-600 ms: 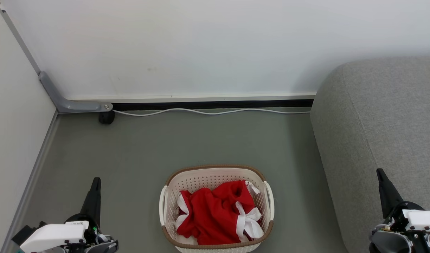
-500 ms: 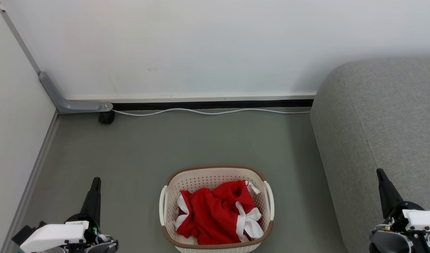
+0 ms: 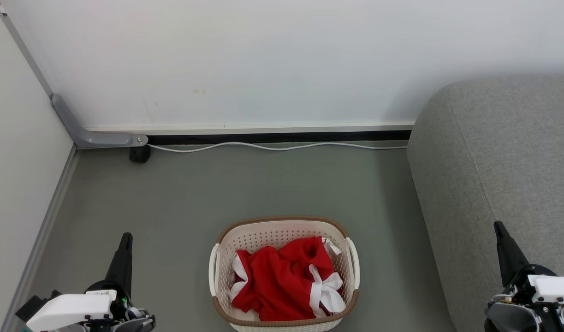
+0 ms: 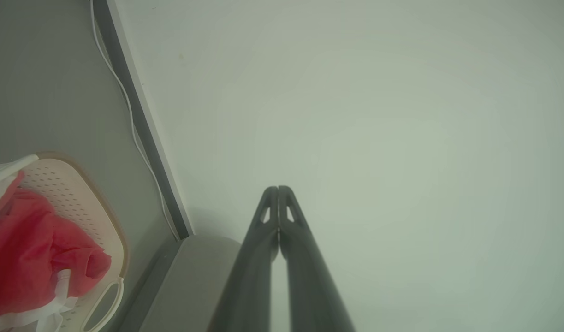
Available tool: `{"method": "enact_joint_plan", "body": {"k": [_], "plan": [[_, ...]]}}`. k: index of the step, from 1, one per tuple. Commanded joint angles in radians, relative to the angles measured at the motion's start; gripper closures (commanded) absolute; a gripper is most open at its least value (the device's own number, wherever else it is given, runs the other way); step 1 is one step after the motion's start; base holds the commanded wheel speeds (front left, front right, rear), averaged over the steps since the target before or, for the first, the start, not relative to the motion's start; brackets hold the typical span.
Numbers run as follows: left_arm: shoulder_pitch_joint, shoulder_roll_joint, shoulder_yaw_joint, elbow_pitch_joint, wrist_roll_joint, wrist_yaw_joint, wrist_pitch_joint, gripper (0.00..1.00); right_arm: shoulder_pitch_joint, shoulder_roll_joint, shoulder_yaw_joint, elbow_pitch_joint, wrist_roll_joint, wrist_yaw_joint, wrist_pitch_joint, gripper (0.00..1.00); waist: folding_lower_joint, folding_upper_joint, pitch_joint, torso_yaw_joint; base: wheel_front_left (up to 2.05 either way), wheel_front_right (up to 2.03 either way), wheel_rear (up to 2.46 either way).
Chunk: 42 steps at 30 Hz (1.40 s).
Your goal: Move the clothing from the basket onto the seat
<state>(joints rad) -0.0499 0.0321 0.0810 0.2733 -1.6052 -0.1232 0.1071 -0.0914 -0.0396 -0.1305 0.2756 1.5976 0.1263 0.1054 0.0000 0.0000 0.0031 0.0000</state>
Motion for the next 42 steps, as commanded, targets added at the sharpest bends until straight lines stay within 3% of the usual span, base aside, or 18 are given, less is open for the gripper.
{"method": "enact_joint_plan", "body": {"k": [1,42], "plan": [[-0.058,0.018,0.032,-0.029,-0.004,-0.007,0.006,1.00,-0.016,-0.011,0.017,-0.031,0.011,0.004,0.007,1.00,0.0000,0.0000,0.000,0.000,0.00,0.00,0.00],[-0.058,0.018,0.032,-0.029,-0.004,-0.007,0.006,1.00,-0.016,-0.011,0.017,-0.031,0.011,0.004,0.007,1.00,0.0000,0.0000,0.000,0.000,0.00,0.00,0.00]]}}
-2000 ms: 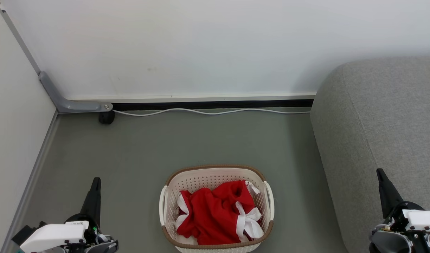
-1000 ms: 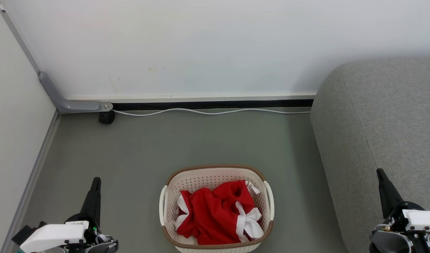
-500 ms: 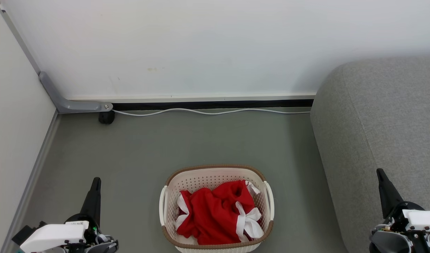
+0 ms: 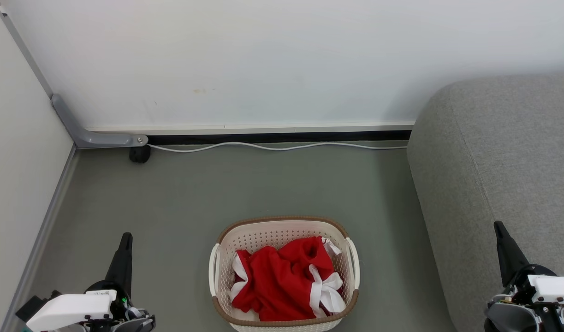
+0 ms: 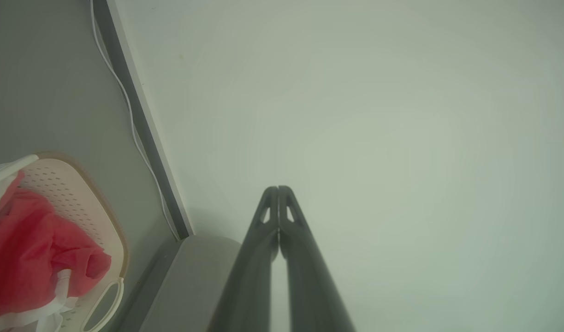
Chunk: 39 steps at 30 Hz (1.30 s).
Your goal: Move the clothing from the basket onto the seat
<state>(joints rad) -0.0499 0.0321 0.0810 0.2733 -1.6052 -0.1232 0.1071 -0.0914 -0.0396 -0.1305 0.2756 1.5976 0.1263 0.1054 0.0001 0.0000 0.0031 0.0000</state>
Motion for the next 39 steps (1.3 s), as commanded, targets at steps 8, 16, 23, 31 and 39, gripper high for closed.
{"method": "enact_joint_plan", "body": {"k": [8,16,23,31,39], "plan": [[-0.058,0.018,0.032,-0.029,-0.004,-0.007,0.006,1.00,-0.016,-0.011,0.017,-0.031,0.011,0.004,0.007,1.00,-0.0001,0.0000,0.000,0.000,0.00,0.00,0.00],[-0.058,0.018,0.032,-0.029,-0.004,-0.007,0.006,1.00,-0.016,-0.011,0.017,-0.031,0.011,0.004,0.007,1.00,-0.0001,0.0000,0.000,0.000,0.00,0.00,0.00],[-0.058,0.018,0.032,-0.029,-0.004,-0.007,0.006,1.00,-0.016,-0.011,0.017,-0.031,0.011,0.004,0.007,1.00,-0.0001,0.0000,0.000,0.000,0.00,0.00,0.00],[-0.058,0.018,0.032,-0.029,-0.004,-0.007,0.006,1.00,-0.016,-0.011,0.017,-0.031,0.011,0.004,0.007,1.00,-0.0001,0.0000,0.000,0.000,0.00,0.00,0.00],[0.046,-0.023,-0.003,0.060,0.000,0.001,-0.001,0.00,0.037,0.021,0.009,0.057,-0.001,0.000,0.000,0.00,-0.0001,0.0000,0.000,0.000,0.00,0.00,0.00]]}}
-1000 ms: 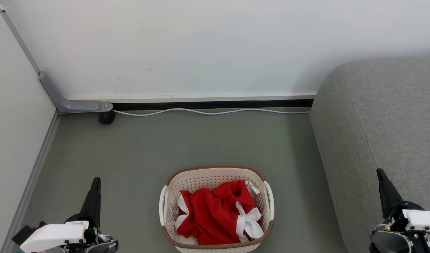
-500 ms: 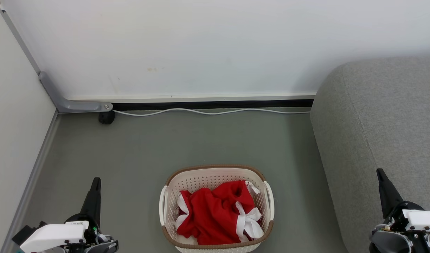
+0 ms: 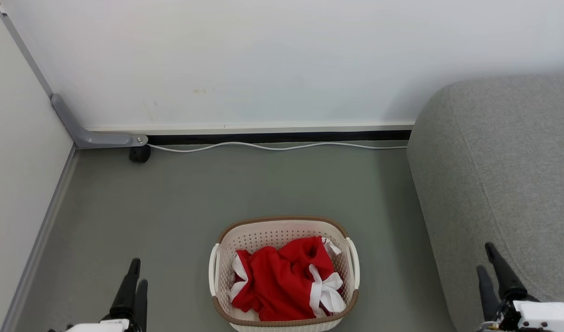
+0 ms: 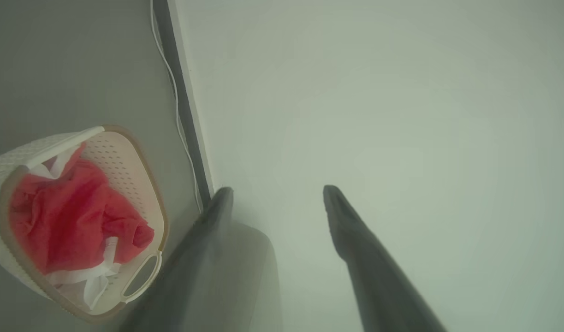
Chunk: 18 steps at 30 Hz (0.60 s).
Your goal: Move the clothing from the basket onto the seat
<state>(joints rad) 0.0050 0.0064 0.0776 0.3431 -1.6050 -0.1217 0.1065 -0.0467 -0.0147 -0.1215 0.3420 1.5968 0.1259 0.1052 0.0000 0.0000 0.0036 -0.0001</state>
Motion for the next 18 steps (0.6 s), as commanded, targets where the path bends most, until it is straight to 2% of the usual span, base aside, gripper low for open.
{"method": "enact_joint_plan", "body": {"k": [1,7,11,18], "plan": [[-0.007,0.002,0.000,-0.005,0.001,0.000,-0.002,0.00,-0.006,-0.003,0.000,-0.006,-0.001,0.000,-0.001,0.00,0.0000,0.0000,0.001,0.000,0.00,0.00,0.00],[-0.025,0.004,-0.007,-0.005,0.006,0.000,-0.017,0.00,-0.022,-0.009,0.009,-0.012,-0.007,0.000,-0.009,0.00,0.0022,0.0000,0.001,0.000,0.00,0.00,0.00],[-0.033,0.008,-0.015,-0.004,0.013,-0.001,-0.029,0.00,-0.029,-0.015,0.019,-0.015,-0.014,0.000,-0.019,0.00,0.0002,0.0000,0.002,0.000,0.00,0.00,0.00],[-0.052,0.018,-0.033,-0.004,0.041,-0.001,-0.052,0.00,-0.048,-0.036,0.048,-0.019,-0.036,0.001,-0.047,0.00,0.0000,0.0000,0.006,-0.001,0.00,0.00,0.00]]}}
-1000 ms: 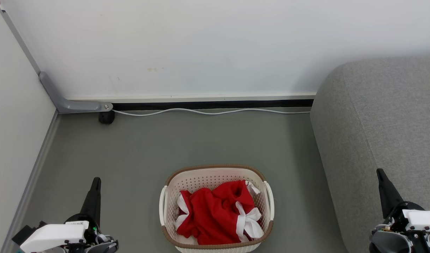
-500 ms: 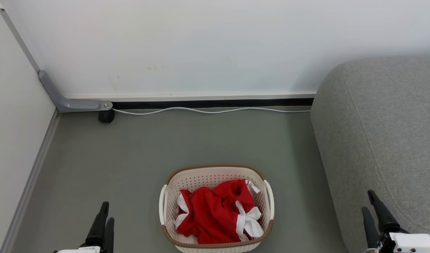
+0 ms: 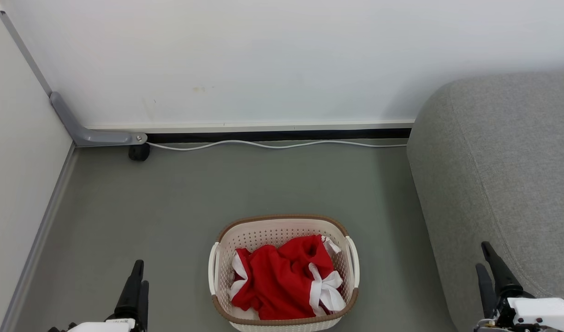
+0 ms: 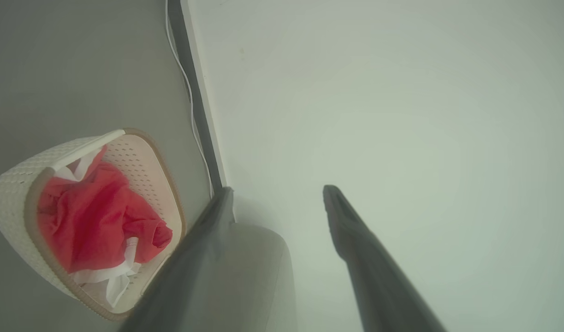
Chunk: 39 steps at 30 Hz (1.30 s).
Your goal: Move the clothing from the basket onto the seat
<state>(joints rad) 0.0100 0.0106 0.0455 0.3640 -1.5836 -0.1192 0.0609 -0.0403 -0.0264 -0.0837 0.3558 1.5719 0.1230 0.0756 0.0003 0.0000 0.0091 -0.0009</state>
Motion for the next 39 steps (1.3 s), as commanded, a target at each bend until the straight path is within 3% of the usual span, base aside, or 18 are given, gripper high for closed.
{"method": "enact_joint_plan", "body": {"k": [1,20,39], "plan": [[-0.060,0.015,-0.003,-0.025,0.026,-0.004,-0.009,0.00,-0.058,-0.028,0.015,-0.033,-0.016,0.004,-0.022,0.00,-0.0002,0.0000,0.001,0.000,0.00,0.00,0.00],[-0.104,0.025,-0.024,-0.030,0.240,-0.005,-0.063,0.00,-0.110,-0.065,0.074,-0.017,-0.185,0.004,-0.078,0.00,-0.0002,0.0000,0.013,-0.001,0.00,0.00,0.00],[-0.159,0.046,-0.070,-0.026,0.572,-0.007,-0.118,0.00,-0.170,-0.097,0.123,0.013,-0.493,0.005,-0.134,0.00,-0.0002,0.0000,0.025,-0.003,0.00,0.00,0.00]]}}
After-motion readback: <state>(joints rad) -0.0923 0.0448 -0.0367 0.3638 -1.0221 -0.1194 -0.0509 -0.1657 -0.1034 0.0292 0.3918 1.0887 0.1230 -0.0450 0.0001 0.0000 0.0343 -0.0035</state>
